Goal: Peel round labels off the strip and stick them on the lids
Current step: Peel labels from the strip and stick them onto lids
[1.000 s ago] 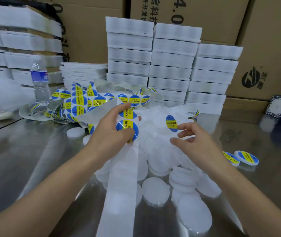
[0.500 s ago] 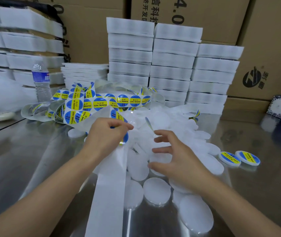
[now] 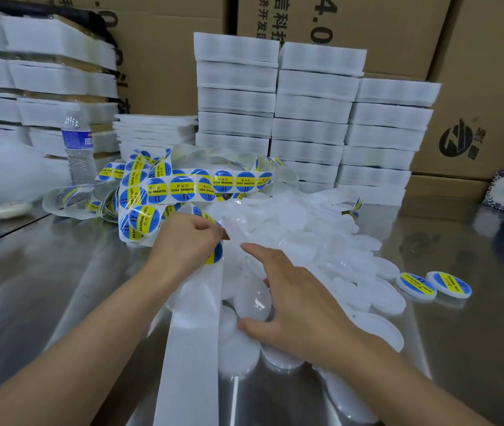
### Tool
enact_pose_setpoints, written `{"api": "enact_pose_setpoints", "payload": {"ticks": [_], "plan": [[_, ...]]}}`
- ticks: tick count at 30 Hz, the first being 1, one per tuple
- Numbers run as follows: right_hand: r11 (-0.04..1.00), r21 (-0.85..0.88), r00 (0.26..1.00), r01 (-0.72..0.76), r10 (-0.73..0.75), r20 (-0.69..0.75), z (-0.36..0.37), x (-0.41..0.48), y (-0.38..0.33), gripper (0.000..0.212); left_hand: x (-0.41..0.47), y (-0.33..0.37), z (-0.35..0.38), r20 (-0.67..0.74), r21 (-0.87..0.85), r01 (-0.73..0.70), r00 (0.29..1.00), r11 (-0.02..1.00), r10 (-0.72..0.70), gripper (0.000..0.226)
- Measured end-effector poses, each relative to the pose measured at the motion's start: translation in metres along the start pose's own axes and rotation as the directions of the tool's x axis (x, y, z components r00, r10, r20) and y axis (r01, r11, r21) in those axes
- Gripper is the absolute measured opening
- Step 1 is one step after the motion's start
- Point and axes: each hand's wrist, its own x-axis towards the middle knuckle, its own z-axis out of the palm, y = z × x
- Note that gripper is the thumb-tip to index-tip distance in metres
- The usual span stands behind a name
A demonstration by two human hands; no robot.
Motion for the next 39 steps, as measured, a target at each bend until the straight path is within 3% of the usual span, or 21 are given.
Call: {"api": "enact_pose_setpoints", "payload": {"ticks": [3,7,15,19,22,31,34,37,39], "plan": [[0.999,0.032,1.000,-0.005,0.005,-0.003,0.000,0.000,-0.001,0.091,0.000,-0.001,0.000,0.005,-0.003,-0.017,1.000,1.000,0.017,0.037],[0.996,0.075,0.995,-0.040,0.046,-0.088,-0.008,0.000,0.002,0.090,-0.001,0.001,0.000,0.054,-0.060,-0.034,0.998,0.998,0.037,0.036],[0.977,0.173,0.936,-0.125,0.174,-0.307,-0.023,0.001,0.011,0.088,-0.018,0.013,0.007,0.297,-0.099,-0.027,0.953,0.995,0.055,0.021],[0.988,0.110,0.939,-0.107,0.137,-0.316,-0.023,0.001,0.010,0.088,-0.024,0.014,0.011,0.330,-0.021,-0.071,0.941,0.997,0.074,0.029],[0.995,0.077,0.938,-0.071,0.093,-0.335,-0.023,0.002,0.009,0.087,-0.025,0.014,0.012,0.360,-0.059,-0.049,0.931,0.997,0.067,0.014],[0.999,-0.034,0.876,0.022,-0.035,-0.482,-0.027,0.004,0.008,0.075,-0.025,0.011,0.015,0.402,-0.161,0.018,0.914,0.987,0.049,0.014],[0.976,0.218,0.808,0.019,0.114,-0.578,-0.037,0.003,0.006,0.043,-0.023,0.011,0.015,0.367,-0.253,0.072,0.930,0.965,0.027,0.018],[0.821,0.570,0.752,-0.028,0.393,-0.530,-0.047,0.004,0.005,0.007,-0.021,0.010,0.015,0.332,-0.299,0.127,0.943,0.946,-0.022,0.018],[0.685,0.721,0.741,-0.102,0.536,-0.405,-0.051,0.005,0.007,0.012,-0.020,0.009,0.015,0.331,-0.306,0.150,0.943,0.940,-0.043,0.015]]}}
